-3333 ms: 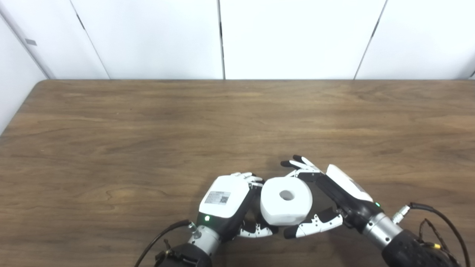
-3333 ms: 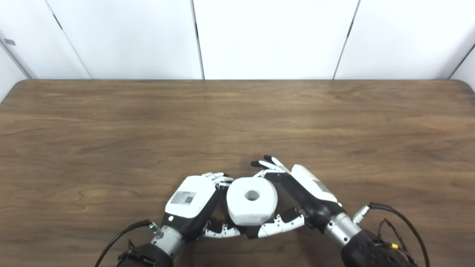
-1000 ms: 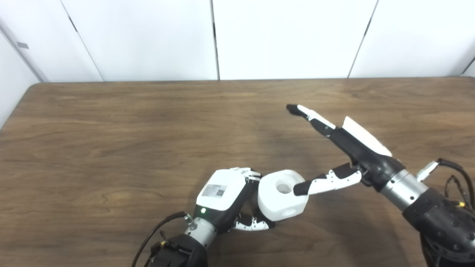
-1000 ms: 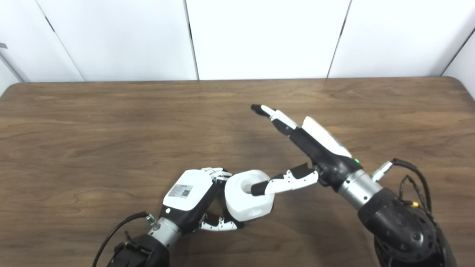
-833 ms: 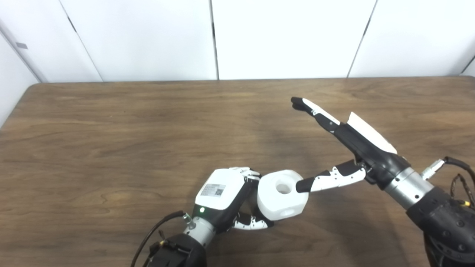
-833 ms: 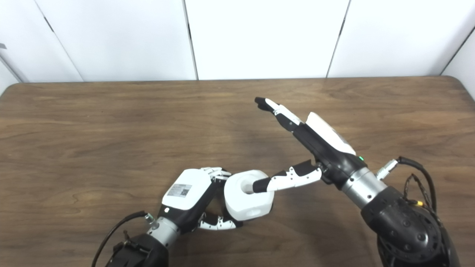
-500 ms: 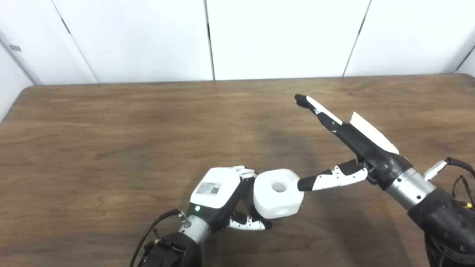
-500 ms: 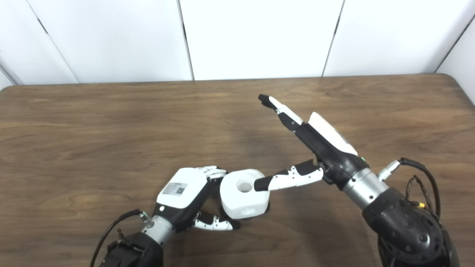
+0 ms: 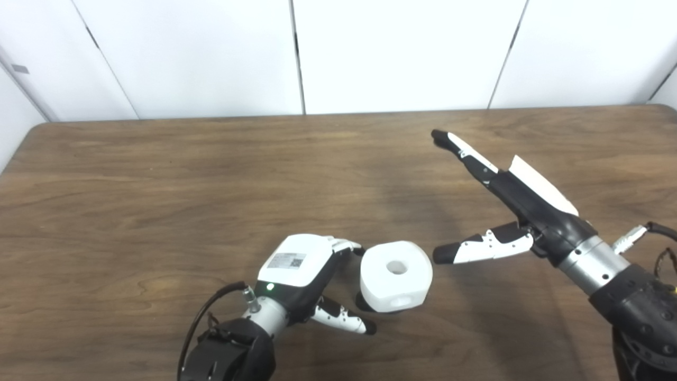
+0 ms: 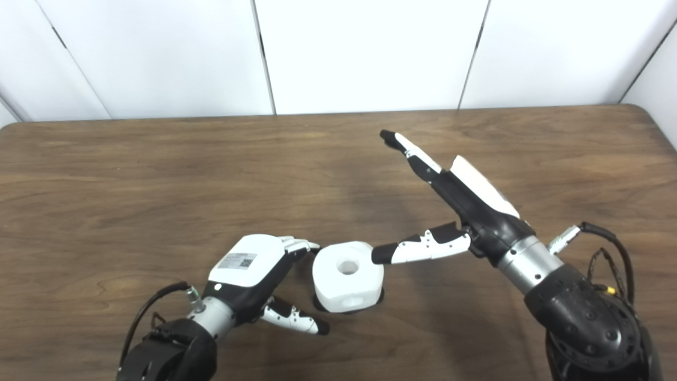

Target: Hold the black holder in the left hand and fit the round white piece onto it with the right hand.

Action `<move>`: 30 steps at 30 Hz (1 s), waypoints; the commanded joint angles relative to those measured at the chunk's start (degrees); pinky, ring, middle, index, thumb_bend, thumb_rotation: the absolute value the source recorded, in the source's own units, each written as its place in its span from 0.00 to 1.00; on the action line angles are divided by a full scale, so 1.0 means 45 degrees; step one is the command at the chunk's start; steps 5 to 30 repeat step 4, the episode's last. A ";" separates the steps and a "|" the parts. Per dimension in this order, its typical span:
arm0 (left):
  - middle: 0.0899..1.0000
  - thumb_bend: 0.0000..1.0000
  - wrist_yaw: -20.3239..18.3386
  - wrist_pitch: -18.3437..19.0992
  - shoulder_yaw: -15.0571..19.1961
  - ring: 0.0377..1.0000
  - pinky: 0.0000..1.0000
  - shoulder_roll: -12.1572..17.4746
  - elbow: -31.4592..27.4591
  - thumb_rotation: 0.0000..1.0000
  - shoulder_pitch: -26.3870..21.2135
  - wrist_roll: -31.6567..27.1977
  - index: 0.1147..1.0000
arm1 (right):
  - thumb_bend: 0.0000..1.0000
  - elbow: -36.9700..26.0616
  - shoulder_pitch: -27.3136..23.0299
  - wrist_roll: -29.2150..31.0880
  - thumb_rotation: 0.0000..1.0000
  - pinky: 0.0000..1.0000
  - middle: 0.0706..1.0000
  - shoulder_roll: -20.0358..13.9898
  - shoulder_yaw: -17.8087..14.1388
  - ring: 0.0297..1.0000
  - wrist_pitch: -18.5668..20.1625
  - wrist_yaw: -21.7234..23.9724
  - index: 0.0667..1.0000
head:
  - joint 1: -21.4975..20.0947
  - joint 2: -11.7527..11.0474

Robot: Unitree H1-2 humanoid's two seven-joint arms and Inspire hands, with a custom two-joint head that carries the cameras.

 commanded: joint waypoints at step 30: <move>0.87 0.97 -0.0986 0.0482 0.0671 0.91 0.77 0.0341 -0.0141 0.48 0.0749 0.0470 0.85 | 1.00 -0.0111 -0.0484 -0.0079 0.55 1.00 0.95 -0.0141 -0.0144 1.00 0.0006 0.0038 1.00 | 0.0023 0.0037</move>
